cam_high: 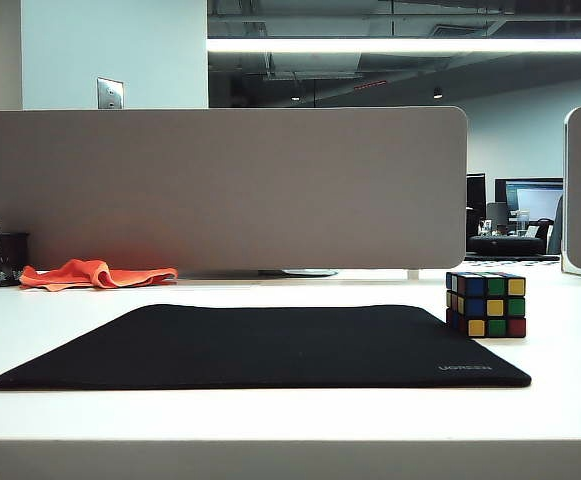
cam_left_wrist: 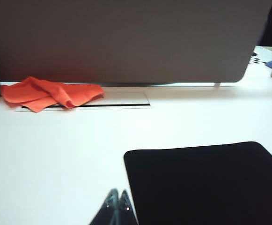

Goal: Pick up the cube on the right side of the mouse pad, then place it in the center of the mouse pad.

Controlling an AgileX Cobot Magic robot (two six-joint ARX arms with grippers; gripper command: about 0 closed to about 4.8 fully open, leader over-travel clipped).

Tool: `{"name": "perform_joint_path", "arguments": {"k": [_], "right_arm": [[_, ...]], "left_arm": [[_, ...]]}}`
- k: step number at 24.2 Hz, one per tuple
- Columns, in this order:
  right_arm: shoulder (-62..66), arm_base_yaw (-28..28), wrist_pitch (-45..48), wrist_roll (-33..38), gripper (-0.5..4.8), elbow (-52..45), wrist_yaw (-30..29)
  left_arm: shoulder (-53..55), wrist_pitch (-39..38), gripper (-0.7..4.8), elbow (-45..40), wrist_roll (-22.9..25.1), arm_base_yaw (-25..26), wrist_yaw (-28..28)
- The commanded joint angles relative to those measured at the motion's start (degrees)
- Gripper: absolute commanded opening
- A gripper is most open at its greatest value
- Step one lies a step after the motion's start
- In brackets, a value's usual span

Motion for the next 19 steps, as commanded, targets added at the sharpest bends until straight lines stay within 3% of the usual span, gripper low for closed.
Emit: {"name": "perform_joint_path", "arguments": {"k": [1, 7, 11, 16, 19], "right_arm": [[3.65, 0.39, -3.19, 0.24, -0.05, 5.62, -0.63], [12.81, 0.39, -5.68, 0.26, -0.05, 13.35, -9.55], [20.70, 0.46, -11.47, 0.50, -0.05, 17.68, -16.39], [27.30, 2.58, -18.34, 0.02, -0.05, 23.87, -14.78], [32.54, 4.48, -21.88, 0.02, -0.05, 28.83, -12.85]], "left_arm": [[5.66, 1.33, -0.04, 3.61, 3.91, -1.03, 2.36], [17.00, 3.78, -0.05, 8.94, 5.90, -3.43, 13.75], [20.24, 2.67, -0.05, 11.52, 6.34, -4.90, 9.88], [21.59, 1.77, -0.05, 12.59, 6.51, -4.94, 4.15], [22.51, 2.25, -0.05, 12.63, 6.47, -4.96, 3.98]]}}
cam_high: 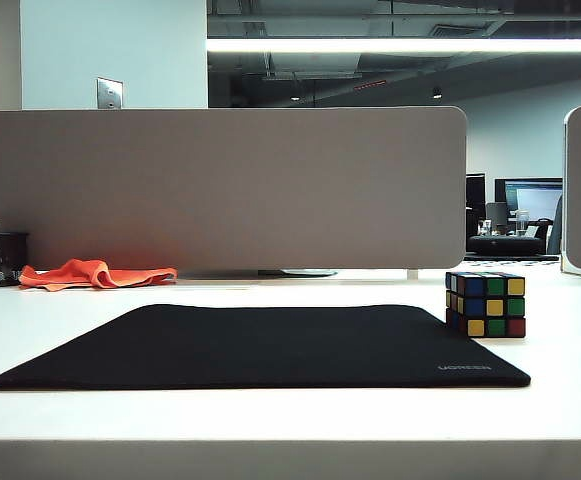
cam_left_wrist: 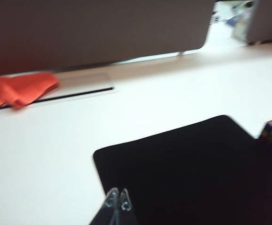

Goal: Pick up the cube on the right side of the mouse pad, then place it in the center of the mouse pad.

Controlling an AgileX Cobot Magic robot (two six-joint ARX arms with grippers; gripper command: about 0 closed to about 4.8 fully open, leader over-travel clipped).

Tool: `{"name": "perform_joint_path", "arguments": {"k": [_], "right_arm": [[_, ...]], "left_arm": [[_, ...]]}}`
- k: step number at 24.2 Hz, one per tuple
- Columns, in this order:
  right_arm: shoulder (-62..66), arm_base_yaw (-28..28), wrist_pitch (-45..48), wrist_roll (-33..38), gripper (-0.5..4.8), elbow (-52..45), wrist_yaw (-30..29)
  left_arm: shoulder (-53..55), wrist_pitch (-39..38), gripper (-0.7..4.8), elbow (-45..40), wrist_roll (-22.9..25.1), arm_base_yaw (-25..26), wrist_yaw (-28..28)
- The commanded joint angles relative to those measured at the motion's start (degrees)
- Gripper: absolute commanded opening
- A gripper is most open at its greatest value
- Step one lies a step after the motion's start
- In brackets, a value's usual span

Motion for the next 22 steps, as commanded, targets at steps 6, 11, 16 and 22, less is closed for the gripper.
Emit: {"name": "perform_joint_path", "arguments": {"k": [6, 11, 16, 22], "right_arm": [[12.59, 5.57, -8.26, -1.77, -0.05, 13.09, -0.70], [18.49, 7.52, -11.26, -1.01, 1.79, 19.45, -3.93], [26.23, 9.25, -13.16, -0.92, 4.79, 26.01, -2.23], [35.74, 9.27, -14.19, 0.79, 4.79, 30.99, -2.21]], "left_arm": [[2.10, 1.31, -0.05, 0.79, 0.00, -1.36, 0.20], [2.62, 1.68, 1.05, 0.79, -0.02, -1.66, 3.04], [2.67, 2.45, 2.16, 0.79, -0.02, -1.68, 3.04], [2.91, 2.40, 2.81, 0.76, -0.15, -2.80, 3.08]]}}
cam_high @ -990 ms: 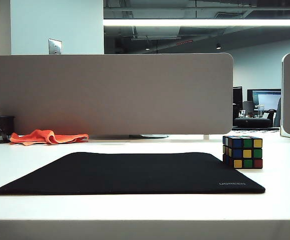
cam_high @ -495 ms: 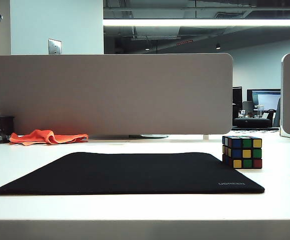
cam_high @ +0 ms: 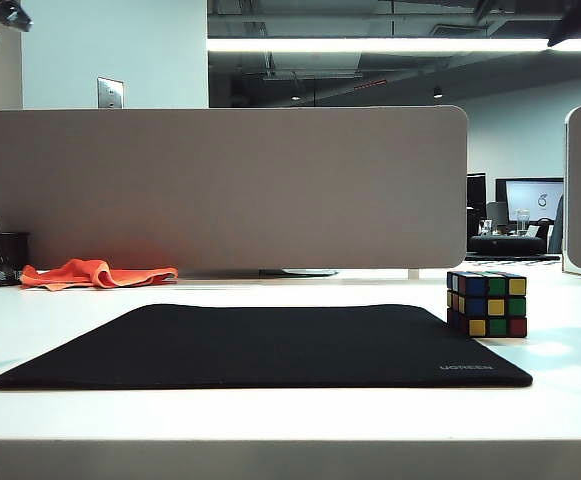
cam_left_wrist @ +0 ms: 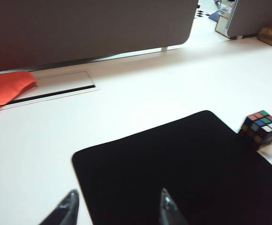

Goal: Pick up the cube on the right side of the mouse pad, then place it in the center of the mouse pad.

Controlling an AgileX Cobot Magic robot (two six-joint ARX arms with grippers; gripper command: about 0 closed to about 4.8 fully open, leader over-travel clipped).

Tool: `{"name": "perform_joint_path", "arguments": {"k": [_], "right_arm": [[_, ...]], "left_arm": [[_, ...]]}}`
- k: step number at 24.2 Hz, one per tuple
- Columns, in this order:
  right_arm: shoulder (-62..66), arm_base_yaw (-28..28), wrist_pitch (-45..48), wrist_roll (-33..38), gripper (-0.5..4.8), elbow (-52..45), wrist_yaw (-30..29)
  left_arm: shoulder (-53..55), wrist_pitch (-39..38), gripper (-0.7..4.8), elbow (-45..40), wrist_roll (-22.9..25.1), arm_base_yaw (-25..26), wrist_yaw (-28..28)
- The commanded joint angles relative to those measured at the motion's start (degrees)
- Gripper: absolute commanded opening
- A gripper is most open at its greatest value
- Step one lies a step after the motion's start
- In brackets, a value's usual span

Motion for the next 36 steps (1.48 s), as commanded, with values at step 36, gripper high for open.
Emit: {"name": "perform_joint_path", "arguments": {"k": [36], "right_arm": [[36.94, 1.36, 2.14, 8.74, 4.79, 4.09, 9.77]], "left_arm": [[0.17, 0.46, 3.48, 0.39, -2.58, -0.33, 2.78]]}}
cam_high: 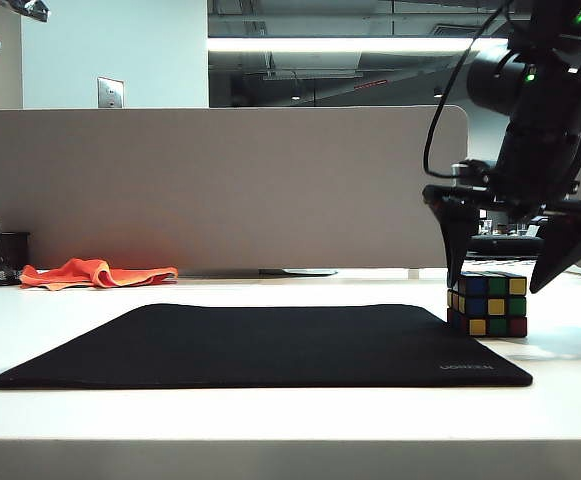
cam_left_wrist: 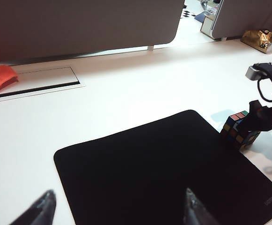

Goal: Pick up the cube on the right side of the mouse pad, then place it in the center of the mouse pad.

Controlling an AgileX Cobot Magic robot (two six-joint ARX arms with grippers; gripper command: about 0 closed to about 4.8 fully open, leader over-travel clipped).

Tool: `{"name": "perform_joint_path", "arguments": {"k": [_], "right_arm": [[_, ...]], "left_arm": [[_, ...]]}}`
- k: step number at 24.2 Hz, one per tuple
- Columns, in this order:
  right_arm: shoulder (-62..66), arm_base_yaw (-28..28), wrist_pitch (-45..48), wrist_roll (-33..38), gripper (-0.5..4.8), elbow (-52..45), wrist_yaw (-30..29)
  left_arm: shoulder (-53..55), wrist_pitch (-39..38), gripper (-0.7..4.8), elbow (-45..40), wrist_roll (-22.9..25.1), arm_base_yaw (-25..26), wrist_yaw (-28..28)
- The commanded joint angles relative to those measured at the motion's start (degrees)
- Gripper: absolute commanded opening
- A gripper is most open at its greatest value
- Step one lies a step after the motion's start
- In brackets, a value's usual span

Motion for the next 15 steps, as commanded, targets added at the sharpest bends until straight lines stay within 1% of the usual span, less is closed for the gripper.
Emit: {"name": "perform_joint_path", "arguments": {"k": [1, 2, 3, 6, 10, 15], "right_arm": [[0.44, 0.48, 0.63, -0.17, 4.53, 0.31, -0.26], [0.55, 0.50, 0.63, -0.17, 4.10, 0.31, -1.27], [0.68, 0.50, 0.72, -0.17, 3.88, 0.31, -1.36], [0.68, 0.83, 0.92, -0.17, 3.31, 0.31, -1.22], [0.66, 0.83, 1.11, -0.17, 2.74, 0.33, -1.20], [0.07, 0.83, 0.55, -0.85, 2.71, 0.94, -0.59]], "left_arm": [[-0.07, 0.63, 3.48, 0.39, 0.00, 0.04, 0.46], [-0.07, 0.57, 3.45, 0.39, 0.00, 0.04, 0.46], [-0.07, 0.50, 3.45, 0.39, -0.02, 0.04, 0.46], [-0.07, -0.04, 3.44, 0.39, 0.00, 0.04, 0.46], [-0.07, -1.07, 3.44, 0.39, -0.02, 0.04, 0.46], [-0.11, -1.20, 3.44, 0.39, 0.02, 0.04, 0.46]]}}
